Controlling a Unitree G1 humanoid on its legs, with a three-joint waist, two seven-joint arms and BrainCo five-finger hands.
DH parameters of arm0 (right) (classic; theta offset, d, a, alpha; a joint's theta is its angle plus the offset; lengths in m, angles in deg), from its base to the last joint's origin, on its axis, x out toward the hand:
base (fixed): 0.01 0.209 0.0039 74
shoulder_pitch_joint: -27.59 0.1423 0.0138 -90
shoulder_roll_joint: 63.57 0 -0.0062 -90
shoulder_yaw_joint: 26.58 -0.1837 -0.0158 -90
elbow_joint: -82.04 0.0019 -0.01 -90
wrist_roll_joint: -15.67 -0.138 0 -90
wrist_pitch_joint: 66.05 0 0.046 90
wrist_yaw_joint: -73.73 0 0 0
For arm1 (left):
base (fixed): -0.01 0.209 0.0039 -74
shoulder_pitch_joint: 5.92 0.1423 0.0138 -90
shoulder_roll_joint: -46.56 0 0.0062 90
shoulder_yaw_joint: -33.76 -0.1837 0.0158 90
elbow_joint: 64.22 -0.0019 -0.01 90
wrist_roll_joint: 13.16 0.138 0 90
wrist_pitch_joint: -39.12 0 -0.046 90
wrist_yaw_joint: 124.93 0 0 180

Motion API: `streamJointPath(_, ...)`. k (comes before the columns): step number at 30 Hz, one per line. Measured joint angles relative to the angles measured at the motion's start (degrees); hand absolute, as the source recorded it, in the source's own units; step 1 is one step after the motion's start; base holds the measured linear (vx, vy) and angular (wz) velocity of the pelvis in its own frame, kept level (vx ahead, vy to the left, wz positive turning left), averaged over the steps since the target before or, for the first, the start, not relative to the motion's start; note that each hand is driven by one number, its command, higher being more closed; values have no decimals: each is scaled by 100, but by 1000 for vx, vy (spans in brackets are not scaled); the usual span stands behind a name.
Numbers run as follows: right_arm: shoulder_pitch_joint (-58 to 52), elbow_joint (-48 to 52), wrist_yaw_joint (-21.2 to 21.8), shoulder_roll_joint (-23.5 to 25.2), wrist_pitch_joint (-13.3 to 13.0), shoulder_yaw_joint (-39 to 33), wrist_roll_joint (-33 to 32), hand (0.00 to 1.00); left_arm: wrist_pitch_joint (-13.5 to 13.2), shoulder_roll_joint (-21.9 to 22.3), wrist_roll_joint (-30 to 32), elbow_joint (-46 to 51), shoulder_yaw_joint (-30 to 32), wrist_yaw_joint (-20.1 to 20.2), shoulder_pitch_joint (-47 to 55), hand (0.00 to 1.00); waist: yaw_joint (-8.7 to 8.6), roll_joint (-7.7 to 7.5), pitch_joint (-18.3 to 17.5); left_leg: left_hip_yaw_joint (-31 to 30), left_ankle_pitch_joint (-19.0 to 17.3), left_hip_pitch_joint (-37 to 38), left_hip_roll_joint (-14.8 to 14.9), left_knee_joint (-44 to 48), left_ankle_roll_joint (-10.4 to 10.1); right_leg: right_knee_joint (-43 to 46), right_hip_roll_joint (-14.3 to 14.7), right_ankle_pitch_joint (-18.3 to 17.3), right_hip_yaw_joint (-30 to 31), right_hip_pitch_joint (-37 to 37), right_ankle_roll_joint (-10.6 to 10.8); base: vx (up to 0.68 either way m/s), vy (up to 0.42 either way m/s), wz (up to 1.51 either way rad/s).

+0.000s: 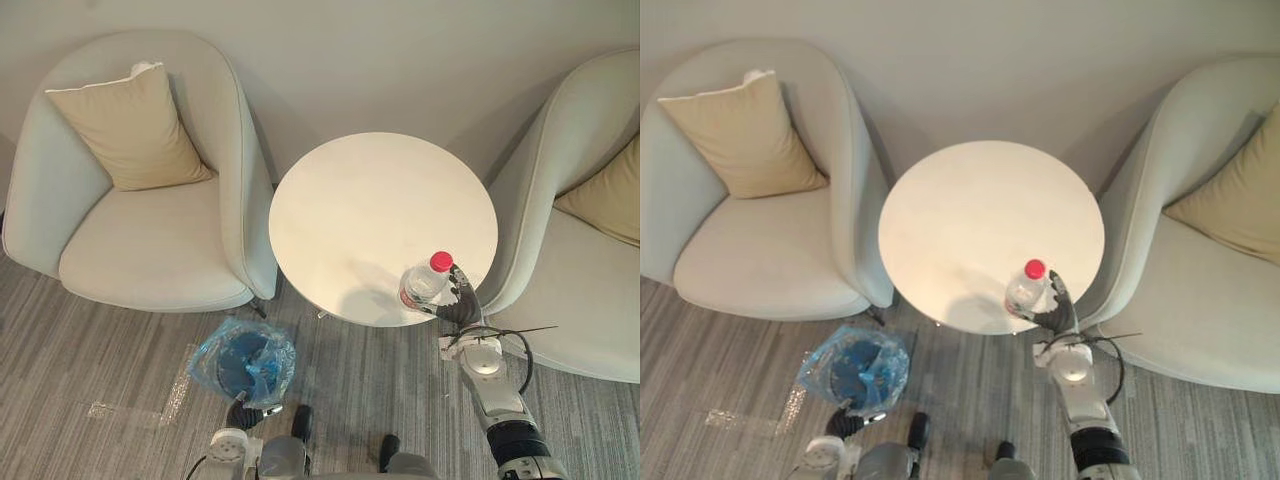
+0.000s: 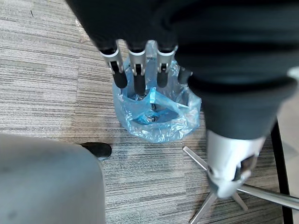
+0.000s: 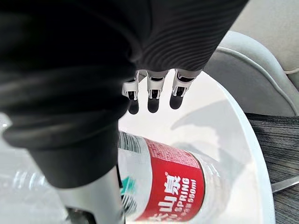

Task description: Gather rubbish on tea table into small bin, then transfer packed bag to large trash can.

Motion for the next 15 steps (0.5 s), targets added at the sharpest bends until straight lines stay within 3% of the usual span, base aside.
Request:
streamJointPath(14,440,-143,-125,55,0,273,4,0,-76,-25,-3,47,-122,-7,-40,0,49,92,97,-168,147,-248,-16,6,-40,2,4,-2,-122,-161,3,-45,-6,6)
streamJointPath(15,515,-188,-131,54,0,306,2,100,-81,-25,-3,49,-124,-5,-40,0,53,94,98,-168,156,-271,-16,6,-41,7,4,-2,-121,-183,3,-45,0,5)
